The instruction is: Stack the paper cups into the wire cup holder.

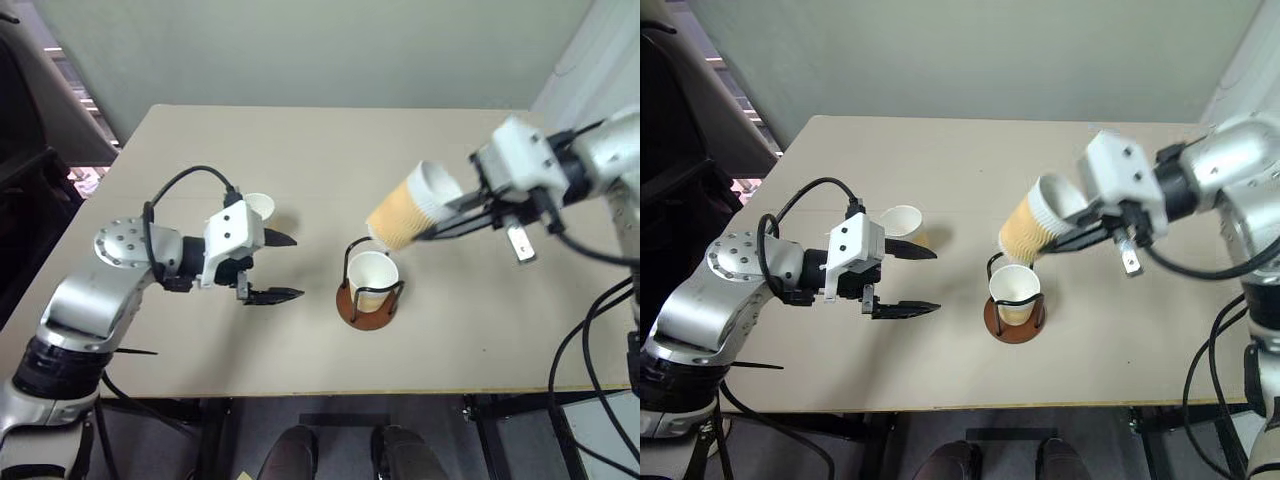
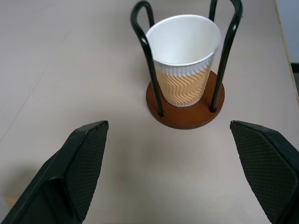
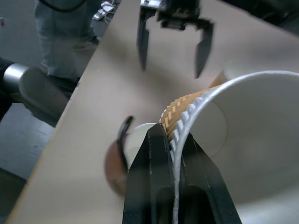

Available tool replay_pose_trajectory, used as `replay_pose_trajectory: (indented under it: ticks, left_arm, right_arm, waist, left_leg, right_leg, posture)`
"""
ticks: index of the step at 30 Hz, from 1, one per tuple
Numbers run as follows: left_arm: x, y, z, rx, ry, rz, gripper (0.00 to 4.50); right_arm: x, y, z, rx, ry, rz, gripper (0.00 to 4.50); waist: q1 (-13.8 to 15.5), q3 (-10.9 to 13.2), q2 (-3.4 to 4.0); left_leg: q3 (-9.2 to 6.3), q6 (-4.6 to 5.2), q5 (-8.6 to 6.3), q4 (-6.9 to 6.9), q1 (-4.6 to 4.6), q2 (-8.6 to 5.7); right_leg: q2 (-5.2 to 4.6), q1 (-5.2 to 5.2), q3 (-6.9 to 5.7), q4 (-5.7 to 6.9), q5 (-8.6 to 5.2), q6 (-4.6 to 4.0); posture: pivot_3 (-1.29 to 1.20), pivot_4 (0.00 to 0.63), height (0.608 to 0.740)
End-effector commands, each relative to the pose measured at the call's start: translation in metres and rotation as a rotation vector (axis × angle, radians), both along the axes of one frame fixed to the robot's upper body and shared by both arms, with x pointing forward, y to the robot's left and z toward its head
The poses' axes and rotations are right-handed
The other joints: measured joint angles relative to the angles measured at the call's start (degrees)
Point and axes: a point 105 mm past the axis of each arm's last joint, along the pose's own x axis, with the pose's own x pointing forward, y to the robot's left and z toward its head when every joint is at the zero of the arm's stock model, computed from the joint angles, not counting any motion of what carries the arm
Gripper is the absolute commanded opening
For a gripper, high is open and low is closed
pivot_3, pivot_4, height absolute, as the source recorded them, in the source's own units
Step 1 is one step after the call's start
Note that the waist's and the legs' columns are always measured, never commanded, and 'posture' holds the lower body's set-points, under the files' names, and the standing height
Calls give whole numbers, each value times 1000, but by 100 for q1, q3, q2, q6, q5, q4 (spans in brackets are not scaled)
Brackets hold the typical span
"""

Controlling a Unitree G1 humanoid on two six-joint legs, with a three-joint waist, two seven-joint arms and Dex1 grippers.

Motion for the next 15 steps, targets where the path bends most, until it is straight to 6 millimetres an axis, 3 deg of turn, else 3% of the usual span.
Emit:
replay_pose_trajectory:
  ticks: [1,6,11,15]
  left_arm:
    - [-3,-4,8,-2,-38,-31,4500]
    - [-6,-4,9,-3,-38,-29,4500]
    - [-9,1,9,1,-37,-8,4500]
    - [-10,1,10,-3,-41,-3,4500]
  right_arm:
    - [1,8,-4,-20,-82,-19,7]
    - [7,10,-14,-36,-92,-30,7]
    - [1,16,-23,-49,-72,11,7]
    - [5,17,-32,-81,-74,8,918]
  waist:
    - [-1,0,0]
    - [-11,0,0]
    - [-13,0,0]
    - [-11,-1,-1]
  left_leg:
    - [-2,1,3,0,4,0]
    - [-10,62,-2,-13,13,1]
    - [-14,64,5,-13,12,1]
    - [-14,63,6,-13,11,1]
  right_leg:
    - [0,0,0,5,2,-4]
    - [0,1,-8,8,24,-26]
    - [1,1,-13,8,29,-31]
    - [1,1,-14,6,29,-29]
  posture:
    - [0,150,740]
    - [0,150,740]
    - [0,150,740]
    - [0,150,740]
